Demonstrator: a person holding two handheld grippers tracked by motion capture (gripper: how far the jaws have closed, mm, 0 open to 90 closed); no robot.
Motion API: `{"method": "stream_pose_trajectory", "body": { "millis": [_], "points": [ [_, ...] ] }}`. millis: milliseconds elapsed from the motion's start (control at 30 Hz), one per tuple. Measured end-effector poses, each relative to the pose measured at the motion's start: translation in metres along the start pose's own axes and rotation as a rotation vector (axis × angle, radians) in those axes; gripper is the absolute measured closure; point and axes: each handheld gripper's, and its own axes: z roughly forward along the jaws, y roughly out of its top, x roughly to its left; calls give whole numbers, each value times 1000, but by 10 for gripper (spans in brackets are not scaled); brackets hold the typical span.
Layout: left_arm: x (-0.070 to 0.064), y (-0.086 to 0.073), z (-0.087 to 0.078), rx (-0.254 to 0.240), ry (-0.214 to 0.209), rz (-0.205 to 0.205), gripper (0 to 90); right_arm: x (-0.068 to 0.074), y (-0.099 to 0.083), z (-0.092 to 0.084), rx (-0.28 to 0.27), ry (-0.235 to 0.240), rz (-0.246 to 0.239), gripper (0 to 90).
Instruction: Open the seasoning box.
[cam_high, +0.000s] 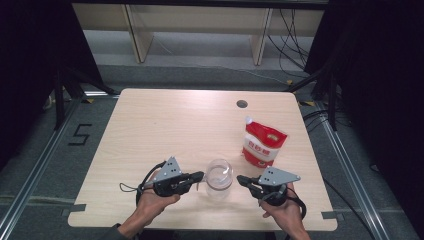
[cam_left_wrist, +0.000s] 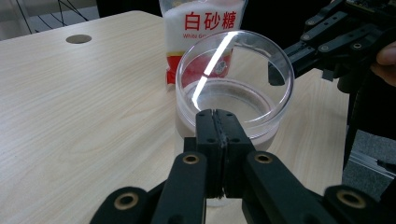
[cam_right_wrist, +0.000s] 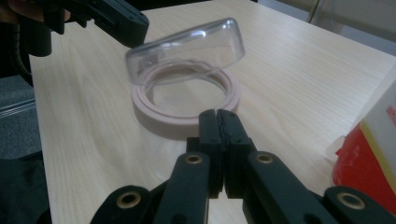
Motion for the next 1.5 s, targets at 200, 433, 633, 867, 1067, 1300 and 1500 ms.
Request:
{"method": "stream_pose_trajectory", "body": {
  "millis": [200, 433, 633, 867, 1067, 1300, 1500],
  "points": [
    [0, 0, 0, 2, 0, 0, 878, 3, 6, 5, 7, 16, 0, 892],
    [0, 1, -1, 11, -18, -2, 830, 5, 11, 9, 8, 20, -11, 892],
    [1, 1, -6, 37, -7, 26, 576, 6, 13, 9, 4, 27, -18, 892],
    [1, -11, -12, 125, 64, 43, 343, 6, 17, 6, -8, 13, -32, 892],
    [-1, -23, -18, 151, 91, 44, 279, 8, 19, 9, -17, 13, -29, 893],
    [4, -41, -28, 161, 136, 48, 265, 12, 24, 10, -19, 33, -42, 892],
    [12, -44, -28, 143, 161, 36, 252, 20, 32, 14, -49, 33, -57, 892]
  ]
}}
